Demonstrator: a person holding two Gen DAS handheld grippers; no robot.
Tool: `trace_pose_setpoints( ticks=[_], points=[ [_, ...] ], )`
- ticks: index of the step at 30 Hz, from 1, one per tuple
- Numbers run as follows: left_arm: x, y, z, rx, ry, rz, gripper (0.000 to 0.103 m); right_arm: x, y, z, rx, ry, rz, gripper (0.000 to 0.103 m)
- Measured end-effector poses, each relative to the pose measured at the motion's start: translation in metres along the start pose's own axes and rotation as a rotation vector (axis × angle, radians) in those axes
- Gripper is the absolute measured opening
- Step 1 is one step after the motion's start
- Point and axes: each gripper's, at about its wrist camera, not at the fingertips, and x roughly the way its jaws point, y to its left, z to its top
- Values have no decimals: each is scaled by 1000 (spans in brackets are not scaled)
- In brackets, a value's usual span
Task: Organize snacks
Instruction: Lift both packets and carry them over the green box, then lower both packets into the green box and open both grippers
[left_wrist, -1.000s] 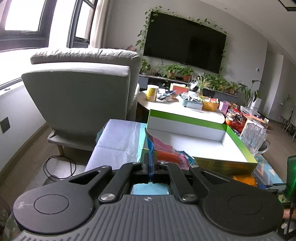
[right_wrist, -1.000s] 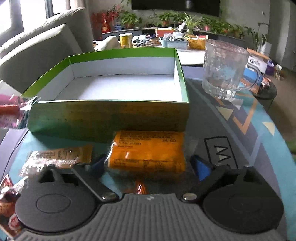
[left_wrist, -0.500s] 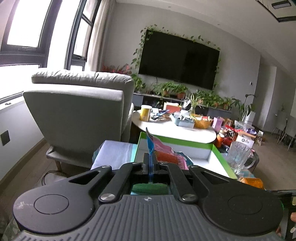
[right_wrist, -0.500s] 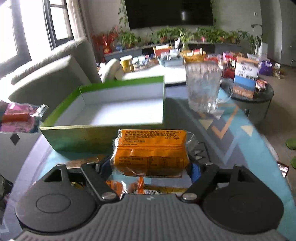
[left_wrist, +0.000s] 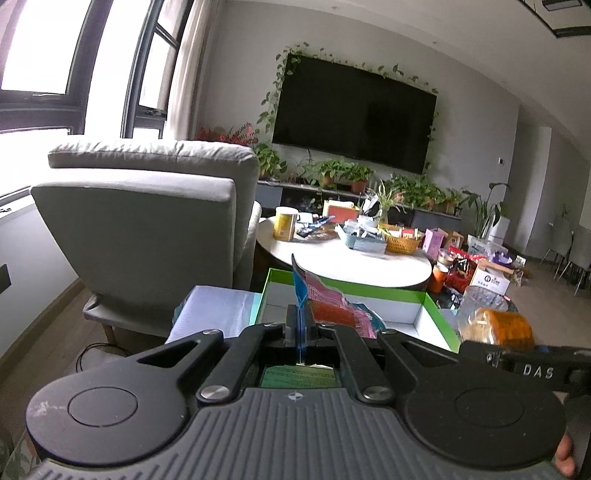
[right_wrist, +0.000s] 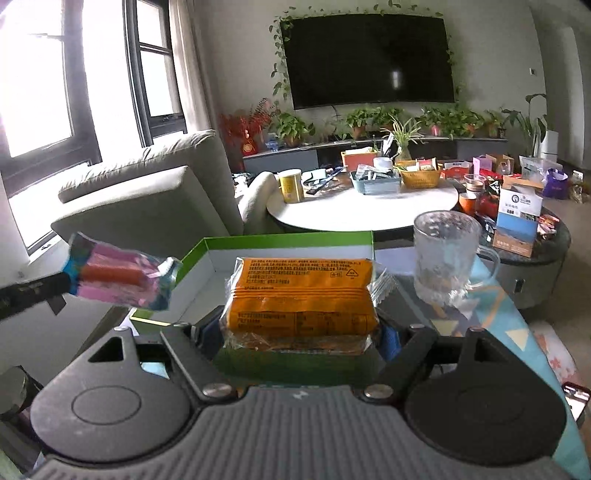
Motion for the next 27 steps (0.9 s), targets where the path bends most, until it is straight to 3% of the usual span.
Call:
trace_pose_setpoints(
  ticks=[17,24,27],
  points=[
    [98,-7,-15,66,121,-17,0,69,5,4,-29,59,-8,53],
    [117,-4,-30,83,201,-18,1,87,5,-4,-37,116,-14,53],
    [114,-4,-33,99,201,-9,2,93,5,-8,-38,152,-14,53]
  ],
)
